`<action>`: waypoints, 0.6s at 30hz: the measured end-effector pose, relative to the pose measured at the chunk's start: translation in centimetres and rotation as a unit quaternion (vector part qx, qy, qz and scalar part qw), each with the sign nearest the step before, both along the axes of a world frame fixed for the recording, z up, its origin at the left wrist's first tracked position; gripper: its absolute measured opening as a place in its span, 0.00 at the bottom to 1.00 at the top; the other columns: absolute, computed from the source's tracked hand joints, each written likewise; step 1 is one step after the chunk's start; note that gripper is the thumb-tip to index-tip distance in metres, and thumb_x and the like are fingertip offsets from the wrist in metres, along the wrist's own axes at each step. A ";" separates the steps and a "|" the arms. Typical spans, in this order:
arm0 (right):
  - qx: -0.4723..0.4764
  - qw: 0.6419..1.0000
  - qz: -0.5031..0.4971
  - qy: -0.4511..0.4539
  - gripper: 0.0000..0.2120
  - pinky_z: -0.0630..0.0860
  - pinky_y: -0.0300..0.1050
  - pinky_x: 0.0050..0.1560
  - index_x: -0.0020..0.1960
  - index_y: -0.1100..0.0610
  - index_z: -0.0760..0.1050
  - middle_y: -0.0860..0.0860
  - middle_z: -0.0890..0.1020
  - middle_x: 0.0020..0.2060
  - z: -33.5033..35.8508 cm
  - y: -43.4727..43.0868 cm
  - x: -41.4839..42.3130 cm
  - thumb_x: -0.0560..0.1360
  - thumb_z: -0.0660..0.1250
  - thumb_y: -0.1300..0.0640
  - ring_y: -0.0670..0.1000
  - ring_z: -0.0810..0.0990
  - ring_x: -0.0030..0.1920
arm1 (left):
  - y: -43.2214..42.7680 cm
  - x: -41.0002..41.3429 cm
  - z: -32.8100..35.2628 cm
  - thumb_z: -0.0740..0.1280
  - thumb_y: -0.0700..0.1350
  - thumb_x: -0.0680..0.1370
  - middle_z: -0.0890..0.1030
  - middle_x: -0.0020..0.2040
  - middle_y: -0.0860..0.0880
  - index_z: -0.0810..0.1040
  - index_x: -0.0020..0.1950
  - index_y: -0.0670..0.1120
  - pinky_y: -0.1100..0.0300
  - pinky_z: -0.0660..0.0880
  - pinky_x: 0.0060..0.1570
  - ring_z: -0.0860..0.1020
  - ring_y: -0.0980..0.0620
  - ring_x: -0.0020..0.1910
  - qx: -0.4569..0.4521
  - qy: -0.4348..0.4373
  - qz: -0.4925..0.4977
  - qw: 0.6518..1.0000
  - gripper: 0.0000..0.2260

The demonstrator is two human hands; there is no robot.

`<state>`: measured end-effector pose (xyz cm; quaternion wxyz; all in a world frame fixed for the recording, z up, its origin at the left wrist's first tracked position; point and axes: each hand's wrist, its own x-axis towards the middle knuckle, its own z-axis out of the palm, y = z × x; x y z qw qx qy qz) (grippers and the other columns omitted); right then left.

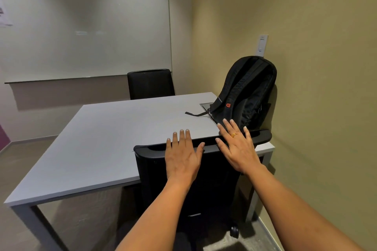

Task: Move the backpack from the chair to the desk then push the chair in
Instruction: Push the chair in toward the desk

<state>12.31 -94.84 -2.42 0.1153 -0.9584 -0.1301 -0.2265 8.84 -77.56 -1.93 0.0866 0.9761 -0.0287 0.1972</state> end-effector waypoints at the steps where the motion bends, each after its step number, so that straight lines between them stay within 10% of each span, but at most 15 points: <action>1: -0.001 1.000 0.003 0.001 0.26 0.40 0.54 0.71 0.74 0.49 0.51 0.49 0.52 0.75 0.0 -0.4 0.4 0.79 0.47 0.42 0.46 0.43 0.74 | -0.4 0.3 0.0 0.42 0.61 0.78 0.57 0.76 0.44 0.50 0.74 0.43 0.50 0.49 0.72 0.52 0.45 0.75 -0.002 0.000 0.003 1.000 0.30; 18: 0.015 0.999 0.031 -0.029 0.26 0.47 0.56 0.71 0.73 0.51 0.54 0.50 0.57 0.74 -0.4 -2.8 4.3 0.78 0.48 0.43 0.49 0.50 0.74 | -3.0 4.3 -0.3 0.42 0.58 0.79 0.56 0.76 0.47 0.52 0.74 0.45 0.52 0.47 0.73 0.49 0.49 0.75 0.012 -0.016 0.016 1.000 0.28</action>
